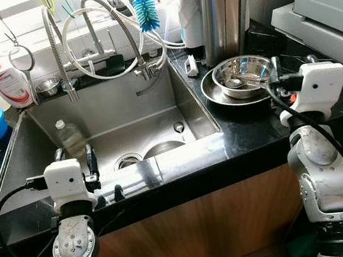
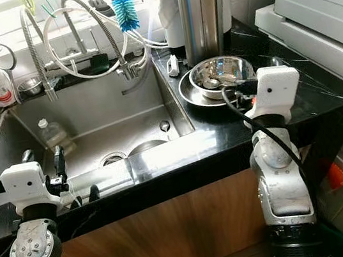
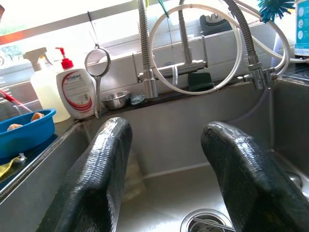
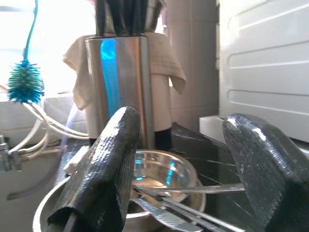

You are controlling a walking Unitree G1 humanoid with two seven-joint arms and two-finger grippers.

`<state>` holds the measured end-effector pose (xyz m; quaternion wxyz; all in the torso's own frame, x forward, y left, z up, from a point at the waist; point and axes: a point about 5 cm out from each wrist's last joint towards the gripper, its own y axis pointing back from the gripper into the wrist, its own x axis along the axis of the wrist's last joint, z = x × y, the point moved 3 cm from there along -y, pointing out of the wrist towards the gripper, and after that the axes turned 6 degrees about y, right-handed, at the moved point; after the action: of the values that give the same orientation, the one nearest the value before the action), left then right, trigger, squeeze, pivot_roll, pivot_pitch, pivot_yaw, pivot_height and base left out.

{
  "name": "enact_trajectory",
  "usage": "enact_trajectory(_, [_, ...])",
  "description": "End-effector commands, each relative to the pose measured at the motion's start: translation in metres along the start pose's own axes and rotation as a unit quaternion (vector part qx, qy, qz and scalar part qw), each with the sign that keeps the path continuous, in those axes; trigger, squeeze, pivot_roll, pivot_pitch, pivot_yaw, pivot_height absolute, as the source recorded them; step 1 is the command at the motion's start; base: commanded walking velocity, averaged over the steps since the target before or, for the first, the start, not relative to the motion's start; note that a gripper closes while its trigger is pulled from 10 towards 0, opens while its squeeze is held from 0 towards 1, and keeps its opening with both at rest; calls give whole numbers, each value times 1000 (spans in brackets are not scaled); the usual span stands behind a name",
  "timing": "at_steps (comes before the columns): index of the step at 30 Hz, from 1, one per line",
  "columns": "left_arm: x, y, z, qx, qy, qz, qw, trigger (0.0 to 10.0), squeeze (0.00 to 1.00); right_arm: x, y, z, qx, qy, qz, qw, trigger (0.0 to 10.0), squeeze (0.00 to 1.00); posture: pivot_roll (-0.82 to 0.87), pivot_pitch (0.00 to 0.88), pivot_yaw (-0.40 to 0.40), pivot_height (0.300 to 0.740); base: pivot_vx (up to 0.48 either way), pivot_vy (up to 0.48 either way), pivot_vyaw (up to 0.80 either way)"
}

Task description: Kitchen organization

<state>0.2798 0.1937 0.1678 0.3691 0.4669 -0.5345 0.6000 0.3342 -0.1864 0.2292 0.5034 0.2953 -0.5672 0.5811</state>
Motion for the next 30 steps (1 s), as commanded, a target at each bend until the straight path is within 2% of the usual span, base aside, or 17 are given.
enact_trajectory(1, [-2, -2, -6, 10, -14, -3, 1000, 10000, 0, 2, 6, -4, 5, -5, 5, 1000, 10000, 0, -241, 0, 137, 740, 0, 0, 0])
enact_trajectory(7, [-3, -1, -6, 8, -13, -5, 1000, 10000, 0, -2, 15, 0, -10, -3, -6, 1000, 10000, 0, -242, 0, 138, 740, 0, 0, 0])
enact_trajectory(12, [-4, -1, -3, 5, -11, -7, 1000, 10000, 0, -6, 25, 10, -45, -4, -15, 999, 10000, 0, -246, 0, 139, 740, 0, 0, 0])
enact_trajectory(20, [-4, -1, -3, 5, -11, -8, 1000, 10000, 0, -15, 29, 19, -71, 12, -42, 996, 10000, 0, -242, 0, 136, 740, 0, 0, 0])
enact_trajectory(22, [-5, -1, -3, 5, -12, -8, 1000, 10000, 0, -20, 30, 13, -51, 11, -52, 997, 10000, 0, -243, 0, 135, 740, 0, 0, 0])
enact_trajectory(26, [-5, 0, -4, 7, -12, -8, 1000, 10000, 0, -35, 36, 8, -50, 14, -91, 994, 10000, 0, -240, 0, 135, 740, 0, 0, 0])
enact_trajectory(30, [-5, 0, -5, 9, -13, -8, 1000, 10000, 0, -37, 36, 3, -47, 12, -100, 994, 10000, 0, -240, 0, 136, 740, 0, 0, 0])
